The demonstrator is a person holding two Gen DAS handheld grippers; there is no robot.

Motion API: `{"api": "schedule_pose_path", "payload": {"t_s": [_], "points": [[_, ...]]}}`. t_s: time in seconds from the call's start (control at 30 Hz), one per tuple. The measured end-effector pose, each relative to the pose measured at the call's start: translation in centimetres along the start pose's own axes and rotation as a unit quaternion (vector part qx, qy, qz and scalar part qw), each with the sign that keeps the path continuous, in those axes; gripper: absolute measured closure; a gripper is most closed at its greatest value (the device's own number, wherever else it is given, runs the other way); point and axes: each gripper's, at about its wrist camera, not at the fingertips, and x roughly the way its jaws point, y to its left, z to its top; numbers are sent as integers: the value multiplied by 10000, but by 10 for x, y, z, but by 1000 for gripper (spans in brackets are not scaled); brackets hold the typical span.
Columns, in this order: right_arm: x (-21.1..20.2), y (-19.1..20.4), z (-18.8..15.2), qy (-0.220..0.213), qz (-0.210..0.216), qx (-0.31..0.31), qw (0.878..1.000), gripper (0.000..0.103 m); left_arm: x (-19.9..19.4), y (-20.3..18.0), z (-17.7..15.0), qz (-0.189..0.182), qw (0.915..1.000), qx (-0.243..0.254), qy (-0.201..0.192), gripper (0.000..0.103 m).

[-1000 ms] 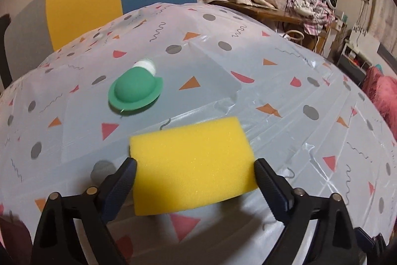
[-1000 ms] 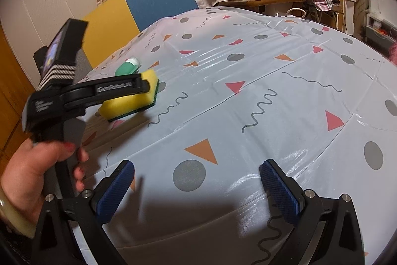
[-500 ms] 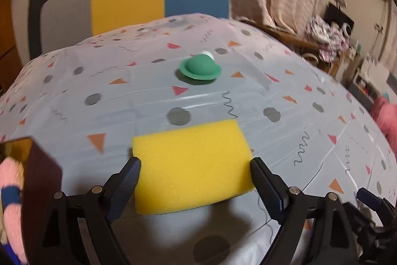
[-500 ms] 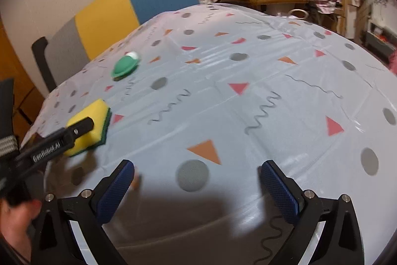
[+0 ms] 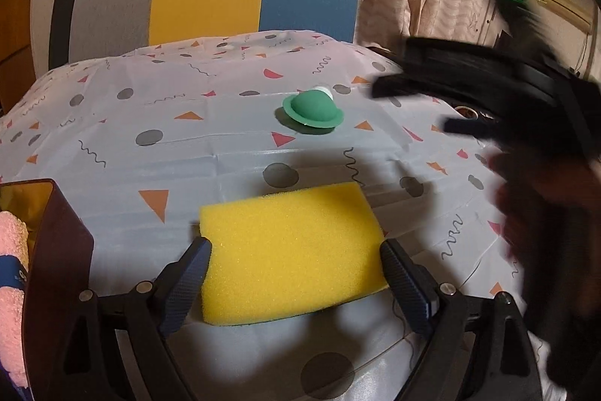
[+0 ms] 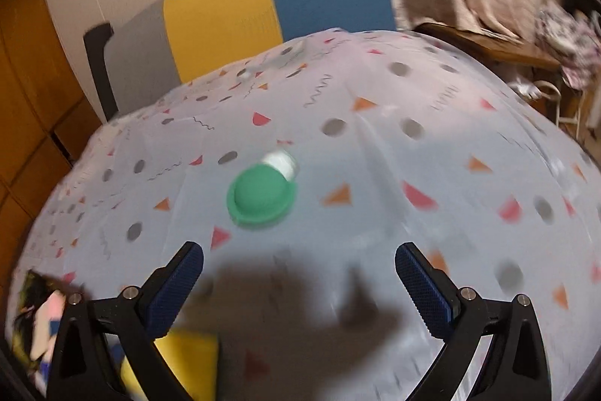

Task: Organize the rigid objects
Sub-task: 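Grasp the green cap-shaped bottle with the right tool while the left holds the yellow sponge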

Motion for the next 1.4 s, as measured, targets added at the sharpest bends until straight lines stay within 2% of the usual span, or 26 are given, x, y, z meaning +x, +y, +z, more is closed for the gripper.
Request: {"api": "schedule_pose_path", "payload": {"t_s": [0.1,0.33,0.43,0.5,0.53,0.6,0.73,0.8,1.03,1.4], "points": [[42,19,21,338,-12,-184,9993,0,0,1,0,-43,10000,-32,-5,11],[96,38,38,545,-200,-455,9973,3,0,5,-2,-184,9997,-152,-20,11],[105,38,37,626,-223,-427,9969,8,0,3,-2,-175,9997,-139,-3,11],[110,35,33,711,-175,-371,9966,20,-1,3,-3,-178,9997,-142,-1,11],[110,32,31,707,-88,-332,9969,22,0,4,-3,-181,9997,-146,5,10],[108,32,29,621,-63,-367,9974,30,0,4,-2,-180,9997,-149,15,10],[105,34,24,574,-120,-484,9971,33,4,3,-2,-165,9997,-148,98,8],[101,34,19,510,-233,-594,9967,42,6,4,-1,-179,9996,-162,139,8],[78,29,1,386,-332,-864,9950,44,12,7,-2,-219,9992,-211,255,6],[5,1,-42,106,-332,-889,9954,45,17,-1,-4,9,9992,-29,391,4]]}}
